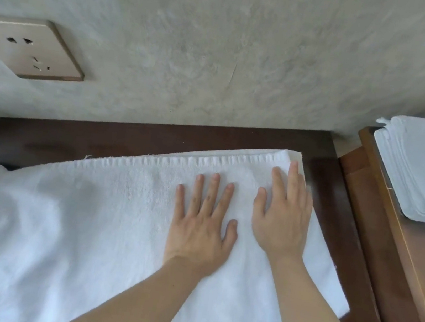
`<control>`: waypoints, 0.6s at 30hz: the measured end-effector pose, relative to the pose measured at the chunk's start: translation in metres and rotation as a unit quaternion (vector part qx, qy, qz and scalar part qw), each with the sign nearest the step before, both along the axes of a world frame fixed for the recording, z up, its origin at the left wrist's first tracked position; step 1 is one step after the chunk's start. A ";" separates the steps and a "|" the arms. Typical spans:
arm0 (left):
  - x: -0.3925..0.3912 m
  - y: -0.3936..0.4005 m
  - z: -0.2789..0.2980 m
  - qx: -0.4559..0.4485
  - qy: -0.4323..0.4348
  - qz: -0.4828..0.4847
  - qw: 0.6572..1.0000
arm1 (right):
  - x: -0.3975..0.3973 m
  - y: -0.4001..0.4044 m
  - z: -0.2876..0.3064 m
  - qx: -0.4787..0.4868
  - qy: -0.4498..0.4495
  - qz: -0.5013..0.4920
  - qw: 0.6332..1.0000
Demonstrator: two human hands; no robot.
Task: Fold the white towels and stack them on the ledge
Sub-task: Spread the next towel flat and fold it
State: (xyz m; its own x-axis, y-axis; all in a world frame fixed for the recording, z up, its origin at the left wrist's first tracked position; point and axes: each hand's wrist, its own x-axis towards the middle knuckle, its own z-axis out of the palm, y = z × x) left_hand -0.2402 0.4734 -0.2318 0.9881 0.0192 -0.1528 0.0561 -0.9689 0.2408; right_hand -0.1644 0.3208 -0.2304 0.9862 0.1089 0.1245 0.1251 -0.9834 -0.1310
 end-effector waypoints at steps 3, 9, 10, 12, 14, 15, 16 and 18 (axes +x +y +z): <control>0.002 -0.001 -0.006 0.011 -0.007 0.009 1.000 | -0.001 0.000 0.000 -0.003 -0.021 -0.012 1.000; 0.003 -0.003 -0.003 0.029 -0.006 0.008 1.000 | -0.002 -0.005 0.002 0.016 -0.035 -0.014 0.999; 0.003 -0.004 -0.003 0.030 -0.004 0.007 1.000 | -0.001 -0.007 0.003 0.022 -0.034 -0.029 0.999; 0.004 -0.004 -0.002 0.037 0.001 0.007 0.999 | 0.002 -0.006 0.005 0.036 -0.030 -0.043 0.998; 0.004 -0.005 -0.001 0.041 0.002 0.007 0.999 | 0.002 -0.001 0.005 0.023 0.002 0.035 0.999; 0.005 -0.005 -0.001 0.042 0.003 0.007 0.999 | 0.003 0.000 0.004 0.008 0.028 0.085 0.996; 0.005 -0.004 0.000 0.043 0.005 0.007 0.999 | 0.007 -0.003 0.003 -0.001 0.056 0.111 0.992; 0.004 -0.004 -0.001 0.043 0.001 0.008 0.999 | 0.018 -0.015 0.006 0.024 0.086 0.048 0.995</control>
State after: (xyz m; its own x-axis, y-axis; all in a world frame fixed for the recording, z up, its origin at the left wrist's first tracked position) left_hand -0.2363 0.4697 -0.2324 0.9873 0.0480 -0.1516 0.0721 -0.9849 0.1574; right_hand -0.1461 0.3055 -0.2247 0.9788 0.2015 -0.0376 0.1899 -0.9604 -0.2041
